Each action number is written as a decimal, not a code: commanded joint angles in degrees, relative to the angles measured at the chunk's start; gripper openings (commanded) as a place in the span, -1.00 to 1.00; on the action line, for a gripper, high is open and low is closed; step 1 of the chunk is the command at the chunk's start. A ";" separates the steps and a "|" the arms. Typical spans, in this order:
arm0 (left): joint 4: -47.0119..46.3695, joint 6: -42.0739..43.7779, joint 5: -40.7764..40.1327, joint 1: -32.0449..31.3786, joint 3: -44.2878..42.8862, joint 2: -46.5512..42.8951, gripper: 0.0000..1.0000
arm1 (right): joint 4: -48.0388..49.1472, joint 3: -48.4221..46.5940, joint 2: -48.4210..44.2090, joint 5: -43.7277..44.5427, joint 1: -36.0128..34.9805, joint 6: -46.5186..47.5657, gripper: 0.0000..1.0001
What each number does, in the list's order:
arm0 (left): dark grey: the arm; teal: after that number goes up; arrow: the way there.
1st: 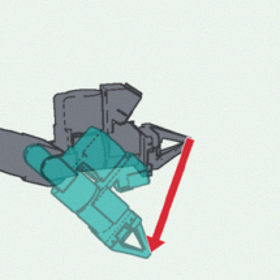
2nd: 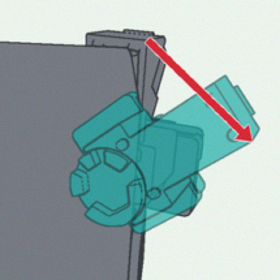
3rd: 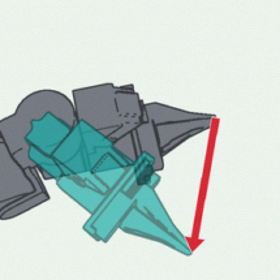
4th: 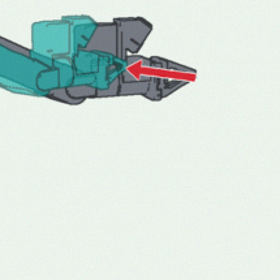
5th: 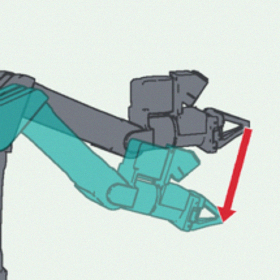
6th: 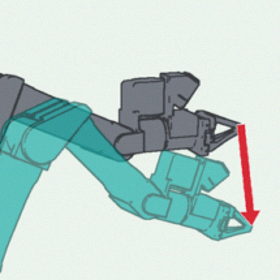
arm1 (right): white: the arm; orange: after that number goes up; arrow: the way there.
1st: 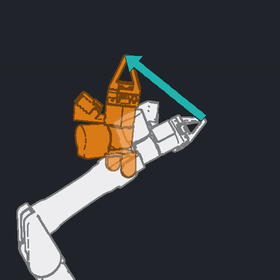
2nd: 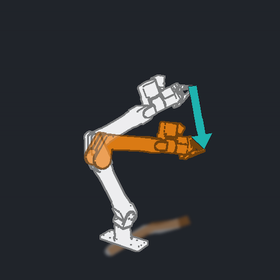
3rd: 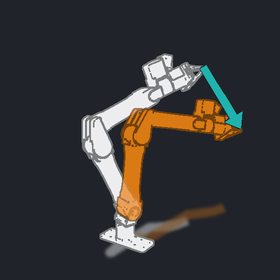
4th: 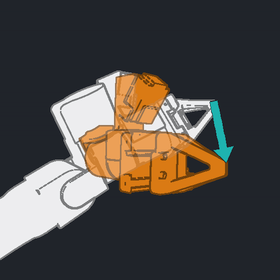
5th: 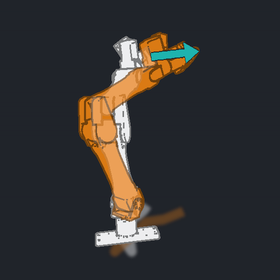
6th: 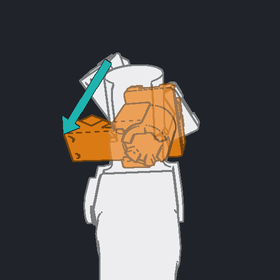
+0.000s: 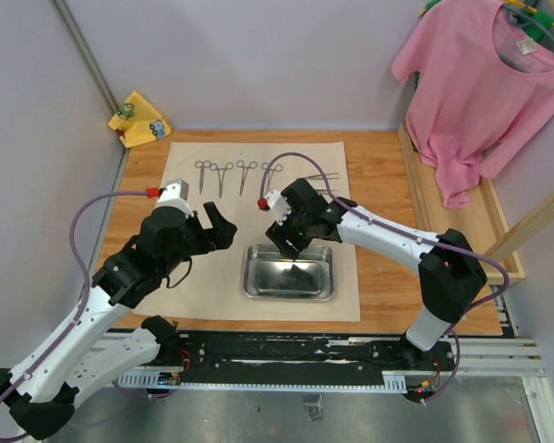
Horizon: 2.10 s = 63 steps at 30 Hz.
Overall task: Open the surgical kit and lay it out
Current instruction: Adjust the medical item in the container.
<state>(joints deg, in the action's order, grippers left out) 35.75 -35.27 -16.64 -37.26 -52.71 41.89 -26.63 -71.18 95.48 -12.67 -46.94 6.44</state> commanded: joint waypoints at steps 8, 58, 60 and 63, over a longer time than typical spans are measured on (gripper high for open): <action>0.11 -3.13 0.07 -0.27 2.72 -5.35 0.95 | 4.39 -1.66 8.59 7.38 -0.52 13.89 0.09; 3.88 -2.17 -2.06 -0.27 -1.20 -9.19 0.97 | 0.67 -4.71 7.65 31.38 -11.77 19.62 -0.97; 3.80 -2.32 -2.09 -0.27 -0.93 -9.19 0.96 | 2.84 -2.75 5.85 30.31 -11.73 19.61 -0.92; 3.35 -2.52 -1.69 -0.27 -0.73 -9.19 0.97 | 2.09 -2.92 9.15 31.43 -11.69 19.97 -0.97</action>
<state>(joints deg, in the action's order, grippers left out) 40.45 -37.52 -18.20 -37.28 -52.51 32.62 -23.03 -74.67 103.68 16.80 -57.84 25.78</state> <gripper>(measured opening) 0.982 0.140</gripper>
